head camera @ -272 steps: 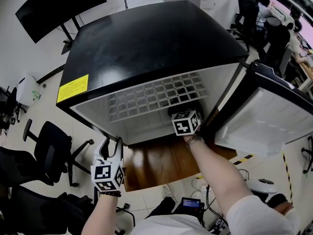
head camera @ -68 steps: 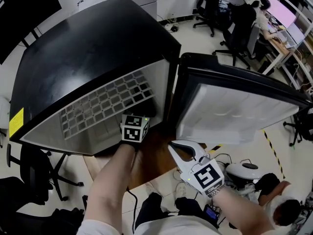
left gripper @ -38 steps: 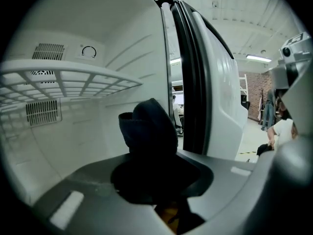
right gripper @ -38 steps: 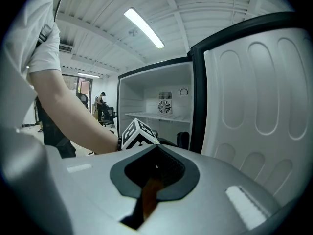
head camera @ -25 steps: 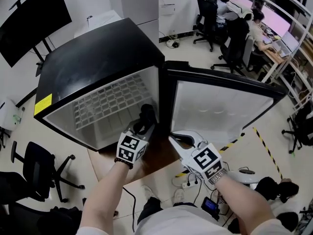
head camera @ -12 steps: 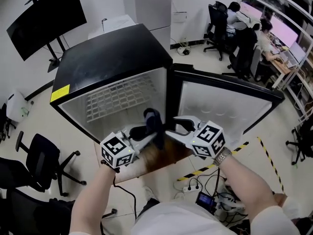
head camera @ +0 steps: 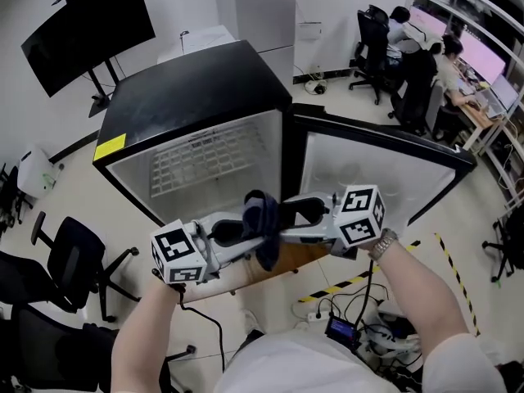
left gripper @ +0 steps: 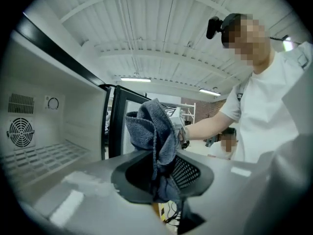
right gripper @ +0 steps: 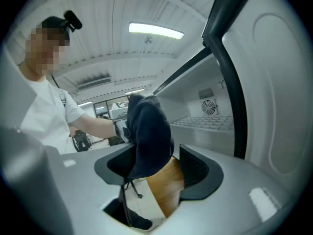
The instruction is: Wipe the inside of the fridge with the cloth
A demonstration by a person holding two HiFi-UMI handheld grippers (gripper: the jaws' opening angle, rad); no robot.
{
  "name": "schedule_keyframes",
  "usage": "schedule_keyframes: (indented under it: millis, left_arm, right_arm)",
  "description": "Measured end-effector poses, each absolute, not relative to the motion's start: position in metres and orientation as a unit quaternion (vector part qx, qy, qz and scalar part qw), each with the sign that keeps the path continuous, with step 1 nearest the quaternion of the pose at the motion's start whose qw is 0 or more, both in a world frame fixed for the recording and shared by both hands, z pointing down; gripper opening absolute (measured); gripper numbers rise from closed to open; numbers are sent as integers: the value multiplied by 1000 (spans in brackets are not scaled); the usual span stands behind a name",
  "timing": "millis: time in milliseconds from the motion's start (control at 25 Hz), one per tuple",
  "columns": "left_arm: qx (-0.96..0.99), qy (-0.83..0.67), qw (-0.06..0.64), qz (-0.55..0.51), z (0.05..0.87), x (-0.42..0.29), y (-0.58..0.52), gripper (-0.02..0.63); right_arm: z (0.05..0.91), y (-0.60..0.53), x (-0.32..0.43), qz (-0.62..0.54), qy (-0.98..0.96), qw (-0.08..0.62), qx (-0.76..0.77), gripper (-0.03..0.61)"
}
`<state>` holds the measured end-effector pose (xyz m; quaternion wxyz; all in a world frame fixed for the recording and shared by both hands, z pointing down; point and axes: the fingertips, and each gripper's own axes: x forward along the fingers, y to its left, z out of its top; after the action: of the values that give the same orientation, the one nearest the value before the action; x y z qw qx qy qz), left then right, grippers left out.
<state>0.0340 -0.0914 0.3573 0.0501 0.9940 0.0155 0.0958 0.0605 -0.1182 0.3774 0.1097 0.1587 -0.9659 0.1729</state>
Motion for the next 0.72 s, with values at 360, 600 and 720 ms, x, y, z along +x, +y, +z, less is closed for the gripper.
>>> schedule_keyframes:
  millis: [360, 600, 720]
  left_arm:
    - [988, 96, 67, 104, 344, 40, -47, 97]
    - [983, 118, 87, 113, 352, 48, -35, 97]
    - [985, 102, 82, 115, 353, 53, -40, 101]
  right_arm:
    - [352, -69, 46, 196, -976, 90, 32, 299]
    - [347, -45, 43, 188, -979, 81, 1, 169]
    - [347, -47, 52, 183, -980, 73, 27, 91]
